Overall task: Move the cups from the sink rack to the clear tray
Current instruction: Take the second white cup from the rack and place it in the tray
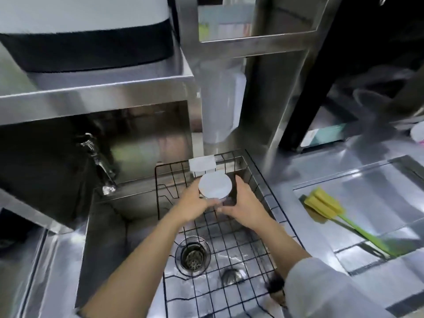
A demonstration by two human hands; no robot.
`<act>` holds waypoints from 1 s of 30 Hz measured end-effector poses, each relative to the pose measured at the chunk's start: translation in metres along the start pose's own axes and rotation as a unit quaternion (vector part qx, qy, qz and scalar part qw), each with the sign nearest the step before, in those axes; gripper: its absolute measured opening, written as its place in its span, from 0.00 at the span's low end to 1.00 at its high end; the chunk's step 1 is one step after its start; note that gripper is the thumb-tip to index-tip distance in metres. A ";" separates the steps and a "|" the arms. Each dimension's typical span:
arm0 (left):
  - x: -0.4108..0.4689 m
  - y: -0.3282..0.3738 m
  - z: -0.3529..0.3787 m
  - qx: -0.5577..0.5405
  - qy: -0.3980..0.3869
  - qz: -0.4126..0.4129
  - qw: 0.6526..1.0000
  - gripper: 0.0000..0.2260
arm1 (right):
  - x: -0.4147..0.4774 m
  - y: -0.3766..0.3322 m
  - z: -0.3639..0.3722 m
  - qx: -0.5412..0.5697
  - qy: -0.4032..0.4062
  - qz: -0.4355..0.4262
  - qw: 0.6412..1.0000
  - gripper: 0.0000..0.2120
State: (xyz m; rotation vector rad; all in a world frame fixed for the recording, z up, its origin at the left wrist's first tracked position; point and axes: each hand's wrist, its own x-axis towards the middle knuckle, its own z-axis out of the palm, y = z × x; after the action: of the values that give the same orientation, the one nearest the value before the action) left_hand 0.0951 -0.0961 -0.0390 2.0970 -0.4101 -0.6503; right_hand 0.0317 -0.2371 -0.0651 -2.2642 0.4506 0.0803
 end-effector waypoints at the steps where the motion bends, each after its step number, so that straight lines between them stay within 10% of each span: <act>1: 0.002 0.001 0.003 -0.005 -0.003 0.001 1.000 0.26 | 0.004 0.003 0.002 0.011 -0.015 0.005 1.000 0.50; 7: 0.000 0.011 0.009 -0.147 0.002 -0.058 0.987 0.11 | 0.016 0.006 0.008 0.094 -0.014 0.025 0.995 0.37; 30: -0.037 0.041 -0.023 -0.389 0.040 -0.204 0.897 0.27 | -0.051 -0.036 -0.010 0.146 0.005 -0.176 0.974 0.32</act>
State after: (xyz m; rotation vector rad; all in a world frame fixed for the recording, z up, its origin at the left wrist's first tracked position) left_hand 0.0772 -0.0851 0.0168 1.4176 0.3231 -0.7991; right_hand -0.0048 -0.2073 -0.0225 -2.0203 0.0539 -0.1697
